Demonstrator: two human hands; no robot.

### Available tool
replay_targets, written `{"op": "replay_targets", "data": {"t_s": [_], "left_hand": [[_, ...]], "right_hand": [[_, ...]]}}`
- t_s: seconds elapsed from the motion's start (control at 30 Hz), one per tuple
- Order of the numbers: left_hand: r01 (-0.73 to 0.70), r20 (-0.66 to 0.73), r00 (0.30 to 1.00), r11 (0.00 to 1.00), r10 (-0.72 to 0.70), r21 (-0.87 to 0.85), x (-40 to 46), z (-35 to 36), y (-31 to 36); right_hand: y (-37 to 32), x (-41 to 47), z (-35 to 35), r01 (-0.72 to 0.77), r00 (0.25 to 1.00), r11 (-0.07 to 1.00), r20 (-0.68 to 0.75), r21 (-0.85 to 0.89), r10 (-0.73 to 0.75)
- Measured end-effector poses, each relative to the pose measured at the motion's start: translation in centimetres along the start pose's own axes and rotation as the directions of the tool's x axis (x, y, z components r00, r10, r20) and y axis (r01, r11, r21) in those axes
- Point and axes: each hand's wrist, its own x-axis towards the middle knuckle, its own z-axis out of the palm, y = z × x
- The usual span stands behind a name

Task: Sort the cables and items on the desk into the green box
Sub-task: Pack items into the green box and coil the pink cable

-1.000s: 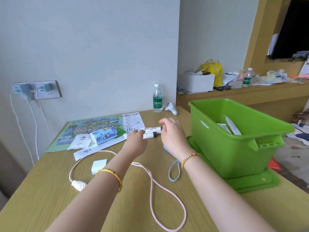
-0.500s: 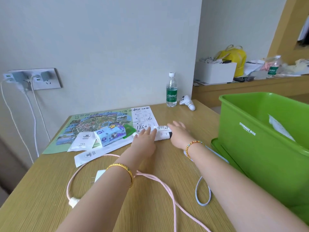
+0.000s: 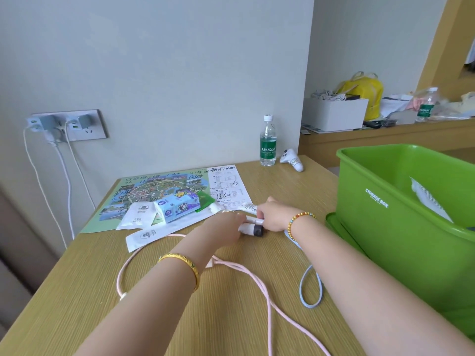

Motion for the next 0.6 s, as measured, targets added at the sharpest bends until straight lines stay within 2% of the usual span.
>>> {"op": "replay_targets", "data": {"t_s": [0.1, 0.17, 0.27, 0.37, 0.47, 0.6], "left_hand": [[-0.059, 0.009, 0.998, 0.998, 0.058, 0.030, -2.4, -0.2, 0.1], [-0.078, 0.011, 0.997, 0.997, 0.078, -0.009, -4.1, -0.4, -0.1], [-0.086, -0.093, 0.993, 0.966, 0.065, -0.242, -6.5, -1.0, -0.4], [-0.092, -0.225, 0.974, 0.843, -0.036, -0.529, -8.3, -2.8, 0.1], [-0.119, -0.260, 0.955, 0.621, -0.141, -0.775, -9.9, -5.4, 2.0], [-0.124, -0.198, 0.967, 0.387, -0.158, -0.914, -10.7, -8.4, 6.5]], "right_hand": [[-0.7, -1.9, 0.7, -0.018, 1.000, 0.998, -0.016, -0.067, 0.017], [-0.8, -3.4, 0.8, -0.018, 0.999, 0.998, -0.048, -0.064, 0.015], [-0.7, -5.6, 0.3, -0.014, 0.988, 0.993, -0.148, 0.118, 0.032], [-0.3, -8.3, -1.1, 0.063, 0.948, 0.915, -0.312, 0.397, 0.070], [0.0, -11.3, -3.2, 0.181, 0.843, 0.803, -0.510, 0.567, 0.170], [1.0, -15.7, -6.6, 0.367, 0.600, 0.715, -0.739, 0.595, 0.307]]}}
